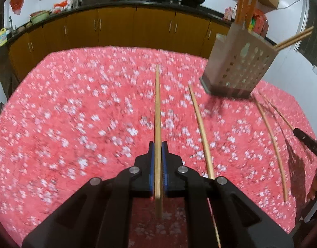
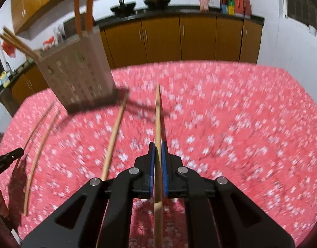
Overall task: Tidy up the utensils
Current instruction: 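Hold the grasped chopsticks with both tools and adjust grip, then lift both chopsticks upright and lower them into the beige holder, then open both tools to release the chopsticks into the holder, then grasp a chopstick with the left tool while the right tool grasps one, then lift both chopsticks upright and carry them over the beige holder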
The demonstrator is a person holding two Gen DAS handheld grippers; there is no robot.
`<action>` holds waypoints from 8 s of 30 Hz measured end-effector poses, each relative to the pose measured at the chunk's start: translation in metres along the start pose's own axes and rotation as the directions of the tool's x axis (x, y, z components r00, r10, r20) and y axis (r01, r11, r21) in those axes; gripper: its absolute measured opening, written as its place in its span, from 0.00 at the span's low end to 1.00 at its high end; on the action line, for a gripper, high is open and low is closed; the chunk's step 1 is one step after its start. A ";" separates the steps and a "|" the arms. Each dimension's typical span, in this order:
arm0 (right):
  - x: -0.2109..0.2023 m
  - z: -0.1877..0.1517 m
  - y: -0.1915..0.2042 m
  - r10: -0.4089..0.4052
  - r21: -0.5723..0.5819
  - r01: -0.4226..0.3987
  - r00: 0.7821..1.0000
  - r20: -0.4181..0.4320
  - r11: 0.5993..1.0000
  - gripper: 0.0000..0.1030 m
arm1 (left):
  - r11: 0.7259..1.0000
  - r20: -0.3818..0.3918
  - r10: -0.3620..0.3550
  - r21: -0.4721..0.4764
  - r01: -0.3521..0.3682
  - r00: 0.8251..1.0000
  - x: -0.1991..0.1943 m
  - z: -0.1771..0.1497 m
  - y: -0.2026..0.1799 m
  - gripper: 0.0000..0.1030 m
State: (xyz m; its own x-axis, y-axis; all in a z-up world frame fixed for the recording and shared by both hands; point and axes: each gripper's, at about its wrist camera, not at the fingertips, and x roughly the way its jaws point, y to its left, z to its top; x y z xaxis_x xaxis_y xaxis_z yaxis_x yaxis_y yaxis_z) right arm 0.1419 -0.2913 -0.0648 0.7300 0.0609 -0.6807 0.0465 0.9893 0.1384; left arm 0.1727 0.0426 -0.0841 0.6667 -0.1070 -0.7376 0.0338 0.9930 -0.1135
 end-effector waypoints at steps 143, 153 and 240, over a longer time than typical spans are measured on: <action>0.044 -0.011 0.018 -0.001 -0.057 -0.004 0.995 -0.104 0.998 0.08 | 0.992 -0.025 0.118 0.052 -0.117 0.993 0.046 0.010 -0.023 0.09; 0.053 -0.002 0.013 -0.004 -0.039 0.000 0.995 -0.099 0.999 0.08 | 0.994 -0.025 0.105 0.015 -0.104 0.994 0.045 0.015 -0.010 0.11; -0.091 0.074 0.032 0.152 -0.066 -0.139 0.938 0.310 0.988 0.07 | 0.992 0.294 -0.124 0.060 0.111 0.948 -0.115 0.079 -0.034 0.07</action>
State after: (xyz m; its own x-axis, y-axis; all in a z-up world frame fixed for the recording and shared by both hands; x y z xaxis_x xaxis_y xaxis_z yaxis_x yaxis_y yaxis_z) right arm 0.1275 -0.2754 0.0545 0.9037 0.1665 -0.3944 -0.0999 0.9779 0.1838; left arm 0.1542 0.0252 0.0574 0.8465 -0.2096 -0.4893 0.1525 0.9762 -0.1544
